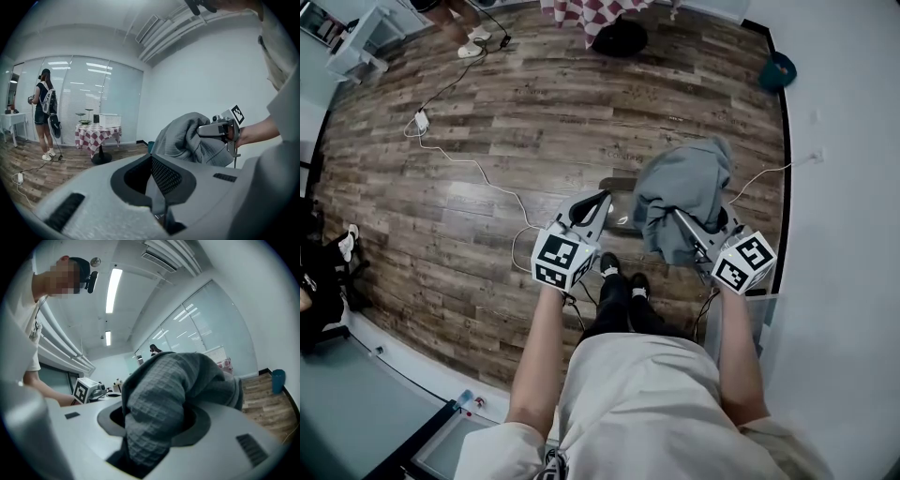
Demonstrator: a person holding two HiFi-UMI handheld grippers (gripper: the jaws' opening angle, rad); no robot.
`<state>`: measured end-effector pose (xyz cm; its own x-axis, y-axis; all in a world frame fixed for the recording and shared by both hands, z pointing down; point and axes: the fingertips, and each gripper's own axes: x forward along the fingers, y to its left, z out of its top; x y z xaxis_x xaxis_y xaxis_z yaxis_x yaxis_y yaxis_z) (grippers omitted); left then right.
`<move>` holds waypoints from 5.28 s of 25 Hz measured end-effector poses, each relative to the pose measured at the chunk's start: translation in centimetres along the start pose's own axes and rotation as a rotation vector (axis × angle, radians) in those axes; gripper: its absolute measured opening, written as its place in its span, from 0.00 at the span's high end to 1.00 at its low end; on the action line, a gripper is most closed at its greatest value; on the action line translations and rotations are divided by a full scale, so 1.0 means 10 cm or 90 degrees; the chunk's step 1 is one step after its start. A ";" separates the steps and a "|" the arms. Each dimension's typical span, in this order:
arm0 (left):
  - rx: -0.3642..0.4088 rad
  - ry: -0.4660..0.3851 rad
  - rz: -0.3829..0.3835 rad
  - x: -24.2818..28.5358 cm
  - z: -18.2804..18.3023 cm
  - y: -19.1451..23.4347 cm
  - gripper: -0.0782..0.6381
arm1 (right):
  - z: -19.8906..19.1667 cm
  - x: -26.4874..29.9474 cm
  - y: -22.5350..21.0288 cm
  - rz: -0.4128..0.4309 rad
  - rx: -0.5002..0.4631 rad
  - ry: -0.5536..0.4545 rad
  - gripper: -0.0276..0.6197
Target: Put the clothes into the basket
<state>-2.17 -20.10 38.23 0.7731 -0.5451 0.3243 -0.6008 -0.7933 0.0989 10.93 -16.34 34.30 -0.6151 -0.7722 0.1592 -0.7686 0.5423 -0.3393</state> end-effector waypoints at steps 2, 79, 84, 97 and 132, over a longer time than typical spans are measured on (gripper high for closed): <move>-0.004 0.002 -0.009 0.03 -0.02 0.05 0.87 | 0.02 0.08 0.01 0.006 -0.008 0.007 0.65; -0.099 0.078 -0.041 2.57 -4.74 1.29 0.87 | -5.53 1.74 -2.19 0.273 -0.241 0.376 0.65; -0.107 0.064 -0.046 2.75 -4.98 1.23 0.87 | -6.02 1.95 -2.22 0.330 -0.286 0.426 0.65; -0.132 -0.004 -0.021 2.78 -5.28 1.44 0.87 | -7.52 2.31 -3.02 0.280 -0.313 0.650 0.66; -0.199 0.130 -0.010 1.88 -3.73 0.86 0.87 | -5.27 1.50 -2.72 -0.130 -0.097 0.555 0.23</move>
<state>-0.41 -27.03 80.26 0.7455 -0.4433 0.4977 -0.6464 -0.6628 0.3779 13.34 -25.19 94.74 -0.3313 -0.3674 0.8690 -0.8542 0.5080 -0.1109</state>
